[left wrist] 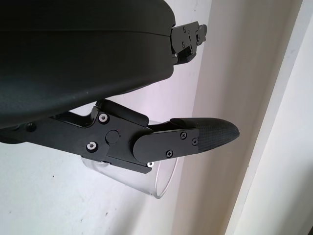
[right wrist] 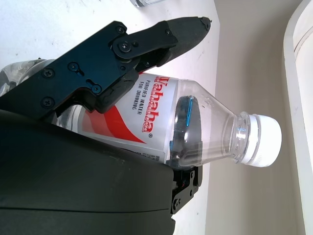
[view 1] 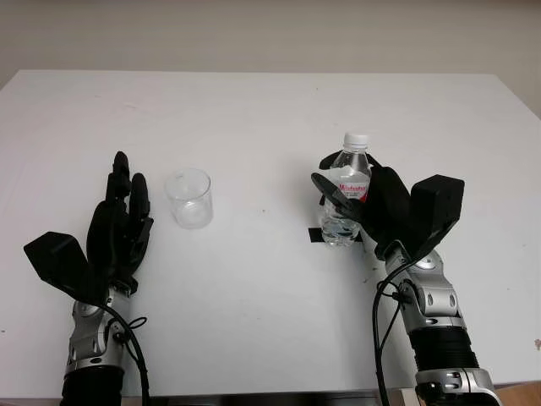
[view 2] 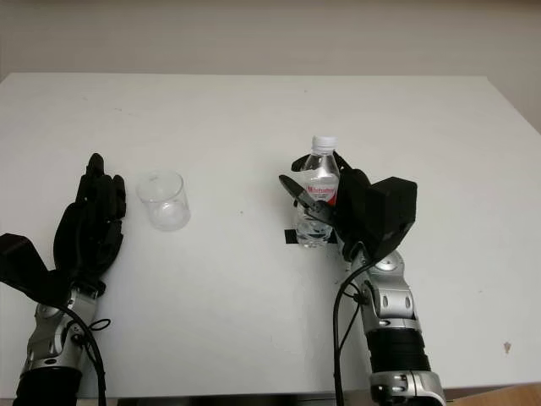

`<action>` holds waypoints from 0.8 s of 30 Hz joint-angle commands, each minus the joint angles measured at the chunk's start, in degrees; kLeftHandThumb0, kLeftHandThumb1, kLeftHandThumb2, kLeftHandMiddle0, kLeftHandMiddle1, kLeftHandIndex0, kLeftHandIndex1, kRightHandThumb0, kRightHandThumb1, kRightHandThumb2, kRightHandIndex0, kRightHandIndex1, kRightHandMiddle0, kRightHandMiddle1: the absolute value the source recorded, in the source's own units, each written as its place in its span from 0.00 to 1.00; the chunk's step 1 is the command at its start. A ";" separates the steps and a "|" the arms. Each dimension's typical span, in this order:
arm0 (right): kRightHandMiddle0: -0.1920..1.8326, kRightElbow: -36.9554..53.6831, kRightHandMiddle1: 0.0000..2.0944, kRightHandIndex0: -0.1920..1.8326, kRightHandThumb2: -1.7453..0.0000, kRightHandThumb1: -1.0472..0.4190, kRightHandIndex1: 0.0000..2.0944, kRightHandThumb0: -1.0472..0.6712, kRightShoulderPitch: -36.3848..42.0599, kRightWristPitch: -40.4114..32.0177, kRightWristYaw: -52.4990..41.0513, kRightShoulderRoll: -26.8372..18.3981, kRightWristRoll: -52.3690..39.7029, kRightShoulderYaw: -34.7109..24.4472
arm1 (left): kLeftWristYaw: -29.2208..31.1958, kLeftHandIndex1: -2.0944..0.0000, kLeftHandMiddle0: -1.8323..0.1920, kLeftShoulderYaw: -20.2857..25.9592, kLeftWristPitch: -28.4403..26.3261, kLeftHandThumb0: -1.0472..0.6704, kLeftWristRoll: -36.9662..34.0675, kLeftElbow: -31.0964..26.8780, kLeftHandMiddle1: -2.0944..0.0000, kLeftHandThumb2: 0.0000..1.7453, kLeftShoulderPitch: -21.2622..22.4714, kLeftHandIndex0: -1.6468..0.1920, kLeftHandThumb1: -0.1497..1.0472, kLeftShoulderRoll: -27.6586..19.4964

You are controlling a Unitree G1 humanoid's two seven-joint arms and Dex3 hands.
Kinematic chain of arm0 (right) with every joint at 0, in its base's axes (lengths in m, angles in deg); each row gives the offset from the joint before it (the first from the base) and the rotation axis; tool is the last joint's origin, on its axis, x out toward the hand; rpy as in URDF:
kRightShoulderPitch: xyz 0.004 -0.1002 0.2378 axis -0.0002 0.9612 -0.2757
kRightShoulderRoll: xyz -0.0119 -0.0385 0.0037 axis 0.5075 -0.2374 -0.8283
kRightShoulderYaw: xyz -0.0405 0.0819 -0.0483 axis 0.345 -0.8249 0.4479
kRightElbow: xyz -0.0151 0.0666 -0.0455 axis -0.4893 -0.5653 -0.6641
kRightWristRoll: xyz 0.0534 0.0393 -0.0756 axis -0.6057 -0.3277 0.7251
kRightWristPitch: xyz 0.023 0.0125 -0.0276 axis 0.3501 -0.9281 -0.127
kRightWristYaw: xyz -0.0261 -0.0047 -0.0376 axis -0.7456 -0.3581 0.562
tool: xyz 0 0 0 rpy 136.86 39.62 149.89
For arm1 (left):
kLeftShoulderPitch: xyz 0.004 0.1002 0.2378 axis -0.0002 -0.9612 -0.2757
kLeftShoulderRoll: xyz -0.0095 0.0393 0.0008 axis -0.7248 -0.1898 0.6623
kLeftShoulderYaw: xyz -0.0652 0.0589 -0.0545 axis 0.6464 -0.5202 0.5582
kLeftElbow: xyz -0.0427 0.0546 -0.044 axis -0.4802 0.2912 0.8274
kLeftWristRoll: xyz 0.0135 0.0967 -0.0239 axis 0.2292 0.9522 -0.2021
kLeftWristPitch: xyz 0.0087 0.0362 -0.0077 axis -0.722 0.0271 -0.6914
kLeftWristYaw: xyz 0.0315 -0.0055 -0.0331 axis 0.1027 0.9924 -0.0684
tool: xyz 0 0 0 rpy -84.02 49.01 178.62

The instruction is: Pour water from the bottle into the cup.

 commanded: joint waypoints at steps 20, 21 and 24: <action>0.44 -2.64 1.00 0.48 0.95 0.01 1.00 0.42 -0.73 5.32 -3.10 -0.18 -0.20 -0.22 | 0.42 0.98 0.99 0.35 -0.74 0.19 -0.39 -0.38 0.98 0.28 -0.30 0.99 1.00 -0.94; 0.32 -2.95 1.00 0.36 0.96 0.03 1.00 0.39 -0.63 6.35 -3.42 -0.48 0.28 0.05 | 0.34 0.98 1.00 0.39 -0.96 0.19 -0.47 -0.51 0.98 0.28 -0.34 0.99 1.00 -0.92; 0.05 -3.94 0.97 0.05 0.97 0.08 0.93 0.31 -0.50 8.84 -5.60 -1.37 0.86 0.70 | 0.41 0.98 1.00 0.20 -0.75 0.19 0.00 -0.39 0.98 0.29 -0.42 0.99 1.00 -1.26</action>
